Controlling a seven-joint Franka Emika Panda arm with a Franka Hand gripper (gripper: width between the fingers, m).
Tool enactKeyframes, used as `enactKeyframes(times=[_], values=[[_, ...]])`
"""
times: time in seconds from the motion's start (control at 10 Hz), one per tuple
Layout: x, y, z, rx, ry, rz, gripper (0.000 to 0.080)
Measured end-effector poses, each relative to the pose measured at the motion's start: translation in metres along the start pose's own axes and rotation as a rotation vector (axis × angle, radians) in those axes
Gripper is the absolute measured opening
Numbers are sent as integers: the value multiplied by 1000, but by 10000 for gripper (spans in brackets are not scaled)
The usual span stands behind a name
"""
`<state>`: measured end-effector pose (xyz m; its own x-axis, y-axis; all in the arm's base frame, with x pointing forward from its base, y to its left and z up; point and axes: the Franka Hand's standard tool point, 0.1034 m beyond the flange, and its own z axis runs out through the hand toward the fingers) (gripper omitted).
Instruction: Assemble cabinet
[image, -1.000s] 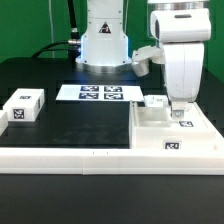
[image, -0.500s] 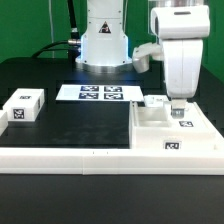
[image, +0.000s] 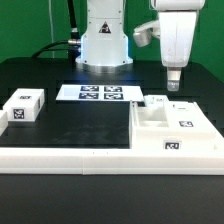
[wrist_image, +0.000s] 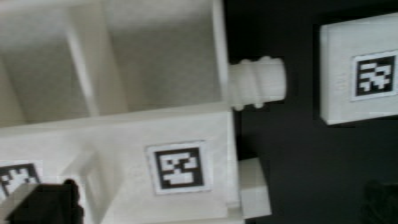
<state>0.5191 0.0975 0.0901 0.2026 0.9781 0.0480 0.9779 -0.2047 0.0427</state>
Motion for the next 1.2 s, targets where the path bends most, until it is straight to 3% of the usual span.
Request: enactKeyframes(times=[0.5,0.6,0.7,0.9,1.1,1.2], values=[[-1,-1,2,4,-1,2,797],[-1,-12,4,-4,5,-2,797],[-6,-33,3,3,-4,-15,797],[-12,-61,10,13,-6,-32,797],[-16,-75,22,27,-1,-22,797],[-16,-72,20,23,0,-22,797]])
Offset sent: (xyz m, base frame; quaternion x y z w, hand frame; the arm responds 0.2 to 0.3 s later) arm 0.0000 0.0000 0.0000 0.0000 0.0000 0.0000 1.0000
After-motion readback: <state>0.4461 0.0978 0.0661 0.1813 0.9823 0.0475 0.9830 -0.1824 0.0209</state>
